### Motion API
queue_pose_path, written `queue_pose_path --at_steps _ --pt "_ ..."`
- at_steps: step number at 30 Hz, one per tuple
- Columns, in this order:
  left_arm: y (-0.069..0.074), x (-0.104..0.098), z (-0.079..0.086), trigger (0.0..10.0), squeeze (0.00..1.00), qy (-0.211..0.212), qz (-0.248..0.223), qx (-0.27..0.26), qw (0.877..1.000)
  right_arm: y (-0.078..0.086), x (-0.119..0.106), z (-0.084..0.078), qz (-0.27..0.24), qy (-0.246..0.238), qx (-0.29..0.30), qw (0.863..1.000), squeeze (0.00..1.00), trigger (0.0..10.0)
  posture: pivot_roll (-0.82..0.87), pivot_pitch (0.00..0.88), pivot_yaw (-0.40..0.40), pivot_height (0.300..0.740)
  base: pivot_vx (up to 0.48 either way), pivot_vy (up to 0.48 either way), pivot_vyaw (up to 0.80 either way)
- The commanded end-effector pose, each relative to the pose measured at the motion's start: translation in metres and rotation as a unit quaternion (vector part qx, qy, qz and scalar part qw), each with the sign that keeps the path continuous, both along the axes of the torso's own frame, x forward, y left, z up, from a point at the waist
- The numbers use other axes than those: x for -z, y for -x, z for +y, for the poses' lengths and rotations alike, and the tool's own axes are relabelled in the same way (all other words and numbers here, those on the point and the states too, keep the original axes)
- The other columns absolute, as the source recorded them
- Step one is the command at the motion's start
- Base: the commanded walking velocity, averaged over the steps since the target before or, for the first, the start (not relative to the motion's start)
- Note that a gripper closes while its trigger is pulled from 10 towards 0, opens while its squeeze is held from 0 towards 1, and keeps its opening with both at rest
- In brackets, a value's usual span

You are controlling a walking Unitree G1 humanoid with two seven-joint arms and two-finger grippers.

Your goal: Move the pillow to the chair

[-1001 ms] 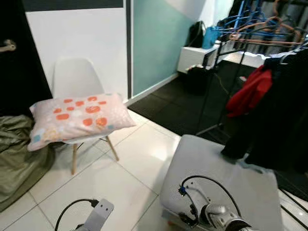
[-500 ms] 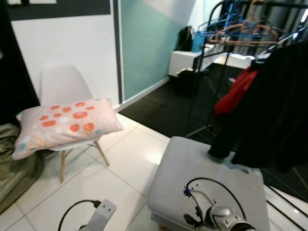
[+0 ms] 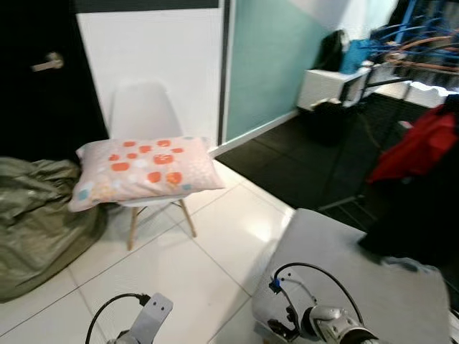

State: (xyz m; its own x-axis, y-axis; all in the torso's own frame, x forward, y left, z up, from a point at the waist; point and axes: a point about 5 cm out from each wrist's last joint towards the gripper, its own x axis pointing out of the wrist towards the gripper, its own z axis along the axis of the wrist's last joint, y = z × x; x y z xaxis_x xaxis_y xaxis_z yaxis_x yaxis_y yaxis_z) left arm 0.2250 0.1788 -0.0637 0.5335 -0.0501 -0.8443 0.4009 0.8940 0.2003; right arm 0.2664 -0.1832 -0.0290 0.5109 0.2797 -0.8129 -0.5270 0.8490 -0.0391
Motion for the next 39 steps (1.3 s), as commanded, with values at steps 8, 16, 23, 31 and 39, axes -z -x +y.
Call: queue_pose_path --at_steps 8,16,23,31,39 --pt "0.0005 0.0002 0.0010 10.0 0.00 -0.002 -0.003 -0.006 1.000 0.0023 0.0017 -0.0005 0.001 -0.004 0.004 1.000 0.00 10.0 -0.13 0.000 -0.086 0.740 0.000 0.000 0.80" --pt "0.0005 0.0003 0.0001 10.0 0.00 0.004 0.001 -0.003 1.000 0.0011 0.0014 -0.0040 -0.006 0.012 0.021 1.000 0.00 10.0 -0.13 0.000 -0.087 0.740 0.000 -0.060 0.10" --pt "-0.0005 -0.0004 0.0005 10.0 0.00 0.001 -0.003 -0.006 1.000 0.0003 0.0008 -0.0048 -0.006 0.019 0.019 1.000 0.00 10.0 -0.13 0.000 -0.089 0.740 0.000 -0.343 0.00" --pt "-0.0016 -0.0010 0.0009 10.0 0.00 -0.002 -0.005 -0.008 1.000 -0.0006 0.0003 -0.0052 -0.007 0.024 0.021 0.999 0.00 10.0 -0.13 0.000 -0.090 0.740 0.000 0.000 0.00" --pt "-0.0021 -0.0013 0.0011 10.0 0.00 -0.004 -0.007 -0.009 1.000 -0.0008 0.0001 -0.0054 -0.006 0.026 0.021 0.999 0.00 10.0 -0.13 0.000 -0.092 0.740 0.000 0.000 0.00"
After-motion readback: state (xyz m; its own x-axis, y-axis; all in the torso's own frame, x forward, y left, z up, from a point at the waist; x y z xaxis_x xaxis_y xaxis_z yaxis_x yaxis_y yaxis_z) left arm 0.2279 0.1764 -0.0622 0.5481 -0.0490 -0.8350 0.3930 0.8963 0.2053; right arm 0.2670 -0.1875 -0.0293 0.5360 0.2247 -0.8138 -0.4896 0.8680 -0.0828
